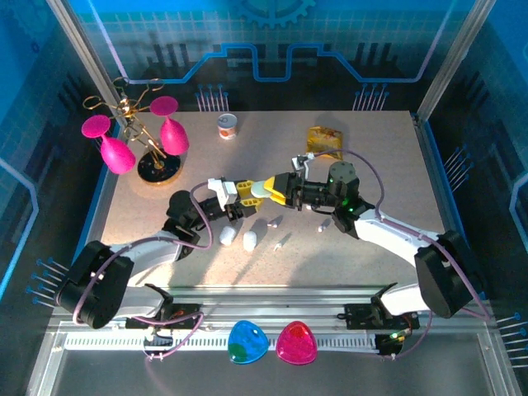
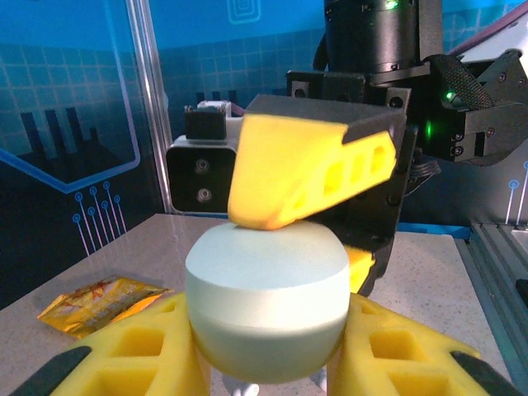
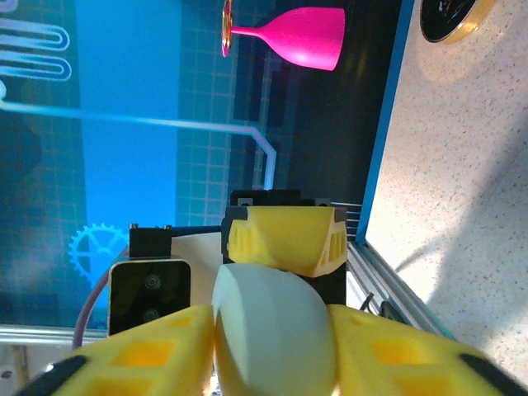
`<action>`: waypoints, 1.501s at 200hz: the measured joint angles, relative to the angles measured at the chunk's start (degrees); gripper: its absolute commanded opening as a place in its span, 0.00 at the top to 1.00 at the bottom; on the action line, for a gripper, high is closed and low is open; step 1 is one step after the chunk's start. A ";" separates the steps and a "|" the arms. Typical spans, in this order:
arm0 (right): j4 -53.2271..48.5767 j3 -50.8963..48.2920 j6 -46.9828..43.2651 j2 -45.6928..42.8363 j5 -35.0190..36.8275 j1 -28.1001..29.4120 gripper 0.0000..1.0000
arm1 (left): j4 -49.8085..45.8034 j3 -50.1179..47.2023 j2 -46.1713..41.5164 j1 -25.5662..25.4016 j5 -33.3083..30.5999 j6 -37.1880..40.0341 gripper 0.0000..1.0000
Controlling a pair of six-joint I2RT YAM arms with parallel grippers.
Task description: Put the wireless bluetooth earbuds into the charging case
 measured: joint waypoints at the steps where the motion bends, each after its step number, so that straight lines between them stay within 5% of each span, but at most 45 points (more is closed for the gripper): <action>1: 0.13 -0.04 0.09 0.02 -0.02 -0.02 0.77 | 0.02 0.00 0.02 0.00 -0.02 0.00 0.81; 21: 1.84 -0.57 1.68 0.24 0.00 -0.15 0.82 | 0.22 0.00 0.04 -0.02 -0.26 0.02 0.80; 38: 1.99 -0.59 1.90 0.26 0.13 -0.15 0.84 | 0.39 0.00 0.04 -0.02 -0.37 0.04 0.68; 68: 1.92 -1.36 0.24 0.26 0.22 -1.05 0.84 | -0.09 0.00 0.04 -0.42 -1.49 0.28 0.12; 81: 1.36 -2.58 -1.42 0.28 0.87 -2.82 0.84 | -0.94 0.00 -0.02 -0.46 -2.43 0.52 0.01; 161: -16.24 -0.31 -19.89 12.24 11.85 -18.05 0.83 | -23.69 0.63 -5.68 -0.98 -10.73 4.37 0.01; 251: -33.42 24.87 -35.80 32.39 23.08 -19.26 0.79 | -45.18 4.74 -7.21 -4.24 -22.05 9.01 0.01; 300: -40.17 29.55 -40.68 36.52 26.43 -20.72 0.69 | -51.80 7.17 -7.21 -5.46 -31.58 2.69 0.01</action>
